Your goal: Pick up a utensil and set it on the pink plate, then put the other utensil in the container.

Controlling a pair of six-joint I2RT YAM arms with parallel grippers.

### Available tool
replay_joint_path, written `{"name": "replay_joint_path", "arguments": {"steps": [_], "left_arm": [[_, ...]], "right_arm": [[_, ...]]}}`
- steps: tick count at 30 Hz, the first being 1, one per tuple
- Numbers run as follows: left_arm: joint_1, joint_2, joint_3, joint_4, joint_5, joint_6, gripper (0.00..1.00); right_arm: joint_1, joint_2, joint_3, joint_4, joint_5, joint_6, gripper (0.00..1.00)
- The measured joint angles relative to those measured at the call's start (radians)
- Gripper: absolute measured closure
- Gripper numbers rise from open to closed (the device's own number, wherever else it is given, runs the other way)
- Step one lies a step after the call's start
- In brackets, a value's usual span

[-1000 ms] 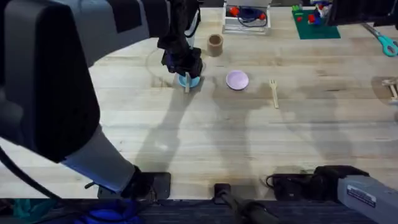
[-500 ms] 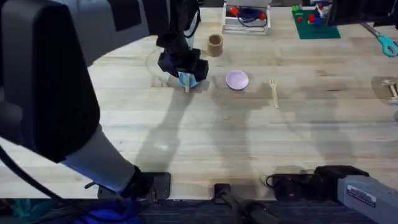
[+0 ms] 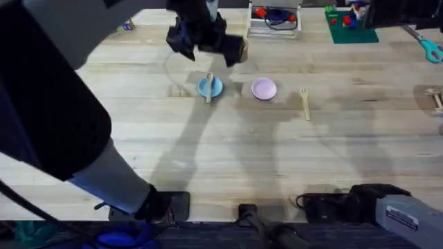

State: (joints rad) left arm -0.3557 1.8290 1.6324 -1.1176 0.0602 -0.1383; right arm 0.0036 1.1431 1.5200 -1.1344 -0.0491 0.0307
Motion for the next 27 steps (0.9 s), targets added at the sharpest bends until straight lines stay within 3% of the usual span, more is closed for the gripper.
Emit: {"name": "replay_joint_path", "arguments": {"steps": [8,13,27], "left_arm": [[0.0,0.0,0.156,-0.063,-0.017,0.0,0.007],[0.0,0.0,0.162,-0.143,-0.042,0.001,0.007],[0.014,-0.018,0.162,-0.202,-0.057,0.065,0.007]], "right_arm": [[0.0,0.0,0.0,0.0,0.0,0.0,0.006],[0.0,0.0,0.0,0.0,0.0,0.0,0.006],[0.0,0.0,0.0,-0.007,0.0,0.0,0.006]]}}
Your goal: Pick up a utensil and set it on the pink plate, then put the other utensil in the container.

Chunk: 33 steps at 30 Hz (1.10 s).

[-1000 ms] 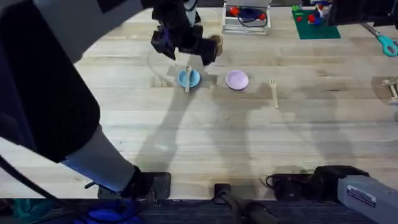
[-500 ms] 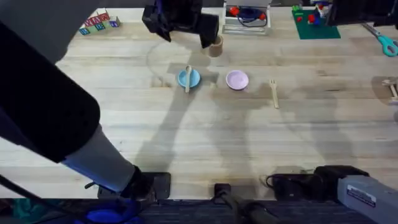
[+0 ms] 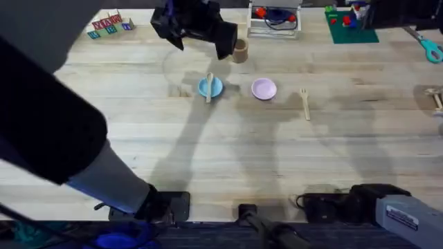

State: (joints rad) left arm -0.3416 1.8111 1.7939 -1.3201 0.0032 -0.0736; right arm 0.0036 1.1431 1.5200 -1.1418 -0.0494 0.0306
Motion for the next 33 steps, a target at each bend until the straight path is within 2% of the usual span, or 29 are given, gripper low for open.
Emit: {"name": "replay_joint_path", "arguments": {"steps": [4,8,11,20,24,28,33], "left_arm": [[0.0,-0.07,-0.021,0.014,0.0,0.025,0.008],[0.0,-0.197,-0.091,0.061,0.0,0.042,0.007],[0.0,-0.309,-0.18,0.123,0.002,0.06,0.007],[0.002,-0.606,-0.526,0.43,0.044,0.102,0.007],[0.022,-0.679,-0.693,0.576,0.11,0.129,0.007],[0.049,-0.689,-0.846,0.748,0.252,0.212,0.007],[0.056,-0.676,-0.929,0.849,0.388,0.316,0.007]], "right_arm": [[0.0,0.0,0.0,-0.02,0.0,0.0,0.006],[0.0,0.0,0.0,-0.019,0.0,0.0,0.006],[0.0,0.0,0.0,-0.019,0.0,0.0,0.005],[0.0,0.0,0.0,-0.019,0.0,0.0,0.005],[0.0,0.0,0.0,-0.019,0.0,0.0,0.005],[0.0,0.0,0.0,-0.019,0.0,0.0,0.005],[0.0,0.0,0.0,-0.019,0.0,0.0,0.005]]}}
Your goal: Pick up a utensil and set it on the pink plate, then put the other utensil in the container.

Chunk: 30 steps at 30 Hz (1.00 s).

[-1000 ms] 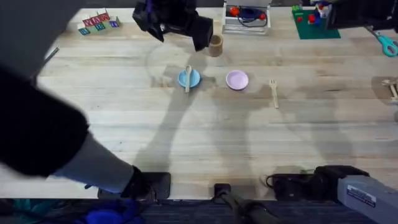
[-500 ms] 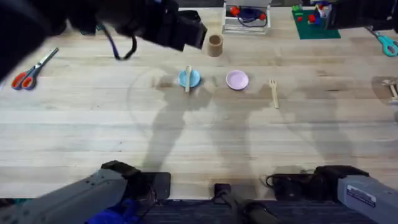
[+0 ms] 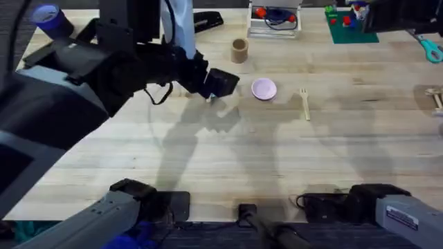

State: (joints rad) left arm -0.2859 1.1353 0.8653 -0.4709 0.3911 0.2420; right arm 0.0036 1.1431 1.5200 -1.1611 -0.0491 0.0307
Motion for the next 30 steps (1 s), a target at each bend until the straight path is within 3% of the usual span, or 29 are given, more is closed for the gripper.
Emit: {"name": "replay_joint_path", "arguments": {"steps": [7,19,30], "left_arm": [[0.001,0.051,-0.003,0.068,0.055,0.074,0.008],[0.001,0.18,-0.003,0.047,0.081,0.093,0.008],[0.003,0.187,-0.003,0.083,-0.012,0.095,0.008]], "right_arm": [[0.0,0.0,0.0,0.0,0.0,0.0,0.005],[0.0,0.0,0.0,0.0,0.0,0.0,0.005],[0.0,0.001,0.0,-0.019,0.0,0.0,0.006]]}}
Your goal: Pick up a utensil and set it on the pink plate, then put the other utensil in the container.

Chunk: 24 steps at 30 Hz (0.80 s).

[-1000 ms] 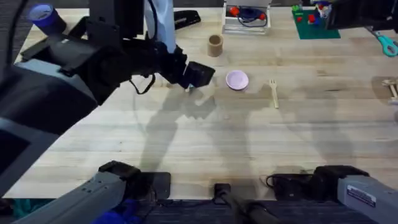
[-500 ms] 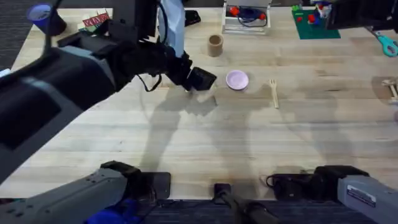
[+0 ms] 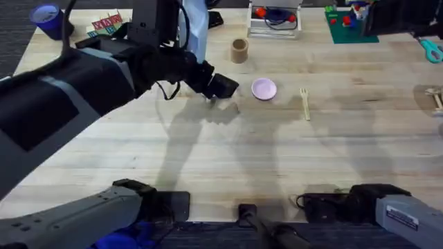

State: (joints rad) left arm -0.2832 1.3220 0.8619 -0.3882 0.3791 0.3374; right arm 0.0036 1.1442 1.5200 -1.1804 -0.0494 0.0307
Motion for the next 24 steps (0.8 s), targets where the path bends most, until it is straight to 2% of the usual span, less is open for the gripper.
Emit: {"name": "replay_joint_path", "arguments": {"steps": [6,15,20,24], "left_arm": [[0.0,0.0,0.0,0.008,-0.01,0.0,0.008],[0.0,0.0,0.0,0.008,-0.01,0.0,0.008],[0.0,0.0,0.0,0.008,-0.011,0.0,0.008],[0.0,0.0,0.0,0.008,-0.011,0.0,0.008]], "right_arm": [[0.0,0.054,0.002,-0.047,0.0,0.0,0.008],[0.007,0.205,-0.001,-0.086,0.0,0.002,0.007],[0.032,0.242,-0.08,-0.036,0.005,0.022,0.006],[0.04,0.248,-0.188,0.048,0.008,0.034,0.006]]}}
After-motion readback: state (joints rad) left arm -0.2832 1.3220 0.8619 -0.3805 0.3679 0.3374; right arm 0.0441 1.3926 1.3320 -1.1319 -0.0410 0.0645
